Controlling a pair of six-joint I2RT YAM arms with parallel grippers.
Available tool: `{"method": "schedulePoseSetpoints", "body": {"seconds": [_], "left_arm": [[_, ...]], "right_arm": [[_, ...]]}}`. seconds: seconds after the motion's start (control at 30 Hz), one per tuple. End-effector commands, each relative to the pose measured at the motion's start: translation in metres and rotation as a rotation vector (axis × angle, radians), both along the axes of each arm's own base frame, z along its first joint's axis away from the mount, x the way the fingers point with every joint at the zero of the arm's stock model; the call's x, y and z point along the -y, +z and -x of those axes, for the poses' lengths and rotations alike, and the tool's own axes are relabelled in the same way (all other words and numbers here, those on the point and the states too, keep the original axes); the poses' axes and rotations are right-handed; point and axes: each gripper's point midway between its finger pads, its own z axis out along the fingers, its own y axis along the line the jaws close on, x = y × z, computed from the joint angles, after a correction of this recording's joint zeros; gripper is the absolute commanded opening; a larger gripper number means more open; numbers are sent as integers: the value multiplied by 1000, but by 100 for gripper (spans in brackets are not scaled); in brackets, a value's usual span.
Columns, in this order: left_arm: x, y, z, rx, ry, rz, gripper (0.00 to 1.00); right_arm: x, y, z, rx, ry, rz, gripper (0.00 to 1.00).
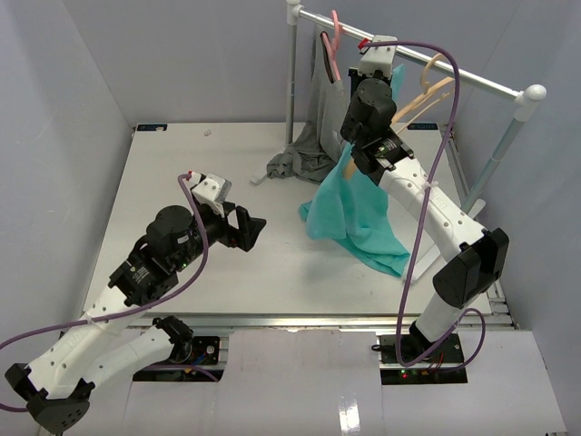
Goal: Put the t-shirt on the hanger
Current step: Place the hanger at the clothesline.
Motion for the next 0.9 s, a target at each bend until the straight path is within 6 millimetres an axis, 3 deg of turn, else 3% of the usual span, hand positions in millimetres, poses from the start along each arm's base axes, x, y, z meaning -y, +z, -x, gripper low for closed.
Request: {"method": "schedulePoseSetpoints", "body": {"seconds": [0.0,0.3,0.37,0.43,0.5,0.77,0.87], "left_arm": [[3,12,4,13,-27,18,98],[1,17,14,31,-53,42,98],[0,17,16,34,-55,43,98],[-1,17,17,33,-59,47,98],[2,19,19,34,-77,55,98],[23,58,10,50,-117,126,98],[33,64,-7,52,-98,120,98]], "right_arm": [[8,32,6,100,-36,-72,8],[6,12,2,60,-43,-79,8],[7,9,3,56,-37,-83,19],[8,8,7,55,-24,-90,38],[7,10,11,44,4,-90,46],[5,25,37,4,137,-117,65],[8,25,52,-26,176,-120,66]]}}
